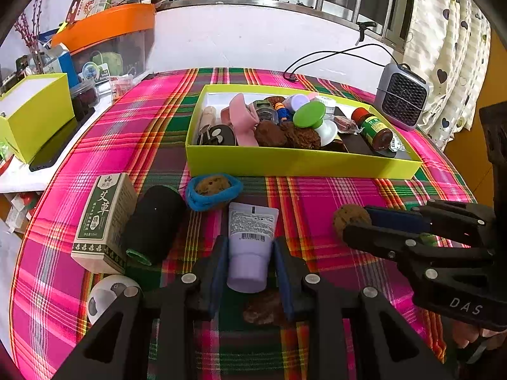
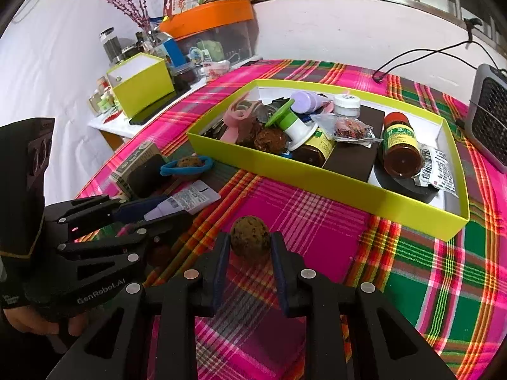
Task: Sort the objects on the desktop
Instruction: 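Close the left gripper on the lavender tube while the right grasps the walnut, then lift and carry the tube with the left gripper while the right carries the walnut toward the box, then lower the tube into the box with the left gripper while the right lowers the walnut in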
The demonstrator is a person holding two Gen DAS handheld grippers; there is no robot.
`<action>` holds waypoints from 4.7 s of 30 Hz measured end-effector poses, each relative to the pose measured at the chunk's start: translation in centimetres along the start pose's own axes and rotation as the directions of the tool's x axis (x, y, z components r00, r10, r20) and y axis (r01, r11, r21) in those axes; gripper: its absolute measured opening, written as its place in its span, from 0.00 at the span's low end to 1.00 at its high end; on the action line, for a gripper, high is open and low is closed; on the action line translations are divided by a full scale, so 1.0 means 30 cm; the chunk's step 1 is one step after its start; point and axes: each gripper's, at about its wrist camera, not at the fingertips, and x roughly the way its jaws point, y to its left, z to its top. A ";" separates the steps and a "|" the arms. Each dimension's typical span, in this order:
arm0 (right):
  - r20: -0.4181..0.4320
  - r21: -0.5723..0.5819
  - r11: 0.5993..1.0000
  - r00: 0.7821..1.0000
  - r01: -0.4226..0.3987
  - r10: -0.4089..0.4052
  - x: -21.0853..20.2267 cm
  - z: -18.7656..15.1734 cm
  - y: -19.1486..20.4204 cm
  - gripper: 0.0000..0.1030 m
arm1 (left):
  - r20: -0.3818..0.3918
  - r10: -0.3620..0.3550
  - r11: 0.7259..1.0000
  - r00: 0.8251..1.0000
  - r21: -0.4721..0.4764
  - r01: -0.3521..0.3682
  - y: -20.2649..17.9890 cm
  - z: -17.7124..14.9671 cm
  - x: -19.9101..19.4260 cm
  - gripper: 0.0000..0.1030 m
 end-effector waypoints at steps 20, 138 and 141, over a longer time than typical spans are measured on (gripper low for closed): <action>0.007 -0.008 1.000 1.000 0.011 -0.011 -0.007 -0.014 0.007 0.27 | -0.013 0.018 0.998 1.000 0.067 -0.017 -0.051 0.003 0.015 0.49; 0.169 0.033 0.992 0.978 0.119 -0.123 -0.128 0.188 -0.125 0.27 | 0.164 -0.075 0.997 0.984 0.021 0.073 -0.098 0.309 0.002 0.29; 0.169 0.035 0.992 0.977 0.124 -0.129 -0.113 0.203 -0.139 0.26 | 0.161 -0.076 0.997 0.984 0.012 0.076 -0.089 0.325 0.026 0.29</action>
